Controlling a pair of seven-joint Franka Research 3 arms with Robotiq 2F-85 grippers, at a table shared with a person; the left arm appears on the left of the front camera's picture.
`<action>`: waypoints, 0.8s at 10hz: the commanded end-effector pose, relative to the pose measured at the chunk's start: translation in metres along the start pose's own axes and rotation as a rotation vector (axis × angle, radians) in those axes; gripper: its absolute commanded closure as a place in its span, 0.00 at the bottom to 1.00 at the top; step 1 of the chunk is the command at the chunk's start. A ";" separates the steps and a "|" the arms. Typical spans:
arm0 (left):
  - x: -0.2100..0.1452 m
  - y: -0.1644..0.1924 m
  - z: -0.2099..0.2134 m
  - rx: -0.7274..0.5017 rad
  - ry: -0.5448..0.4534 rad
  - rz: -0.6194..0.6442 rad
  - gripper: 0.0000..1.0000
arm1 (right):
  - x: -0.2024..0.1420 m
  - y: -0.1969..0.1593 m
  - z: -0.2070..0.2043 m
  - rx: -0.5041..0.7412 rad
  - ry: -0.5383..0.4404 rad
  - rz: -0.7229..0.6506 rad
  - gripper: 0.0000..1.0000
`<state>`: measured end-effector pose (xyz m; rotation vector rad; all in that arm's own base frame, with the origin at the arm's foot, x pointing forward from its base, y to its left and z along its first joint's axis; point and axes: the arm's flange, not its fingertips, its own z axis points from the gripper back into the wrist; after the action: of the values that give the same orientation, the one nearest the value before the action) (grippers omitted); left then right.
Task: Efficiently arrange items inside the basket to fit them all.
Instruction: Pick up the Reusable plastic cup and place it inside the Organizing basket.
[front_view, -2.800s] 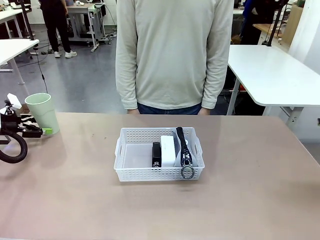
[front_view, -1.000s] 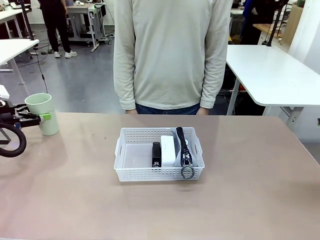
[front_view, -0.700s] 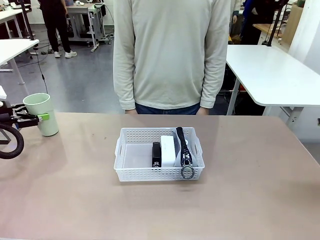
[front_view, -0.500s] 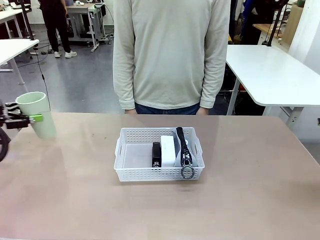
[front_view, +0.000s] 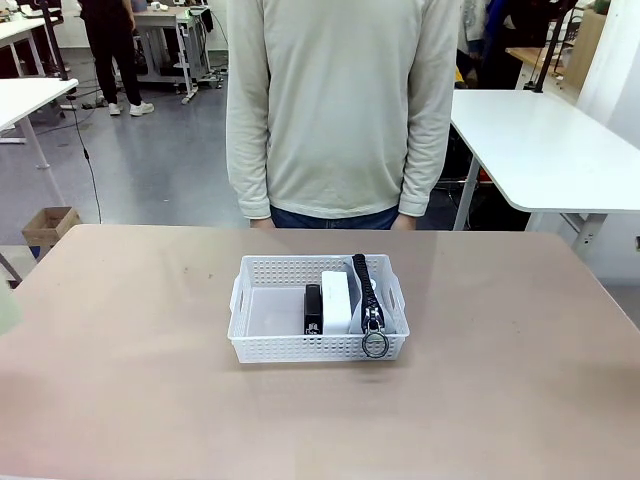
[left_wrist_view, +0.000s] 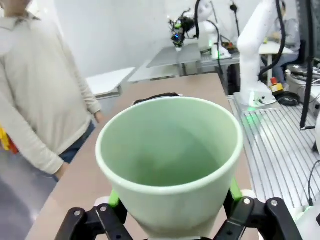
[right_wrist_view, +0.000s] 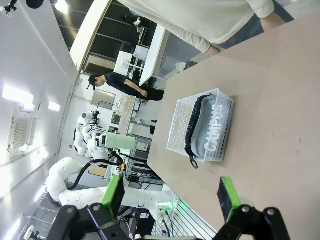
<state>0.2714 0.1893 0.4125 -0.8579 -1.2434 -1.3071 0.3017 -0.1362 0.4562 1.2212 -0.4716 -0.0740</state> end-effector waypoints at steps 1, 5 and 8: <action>-0.006 0.019 -0.017 -0.038 0.005 0.034 0.70 | 0.002 0.002 -0.001 0.014 -0.007 0.007 0.00; -0.008 0.010 -0.014 -0.033 0.009 0.016 0.12 | 0.002 0.002 -0.001 0.014 -0.007 0.007 0.00; 0.087 0.005 -0.159 0.041 0.093 0.133 0.12 | 0.002 0.002 -0.001 0.014 -0.007 0.007 0.00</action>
<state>0.2911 0.0964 0.4307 -0.8654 -1.1096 -1.2814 0.3017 -0.1360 0.4562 1.2216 -0.4706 -0.0736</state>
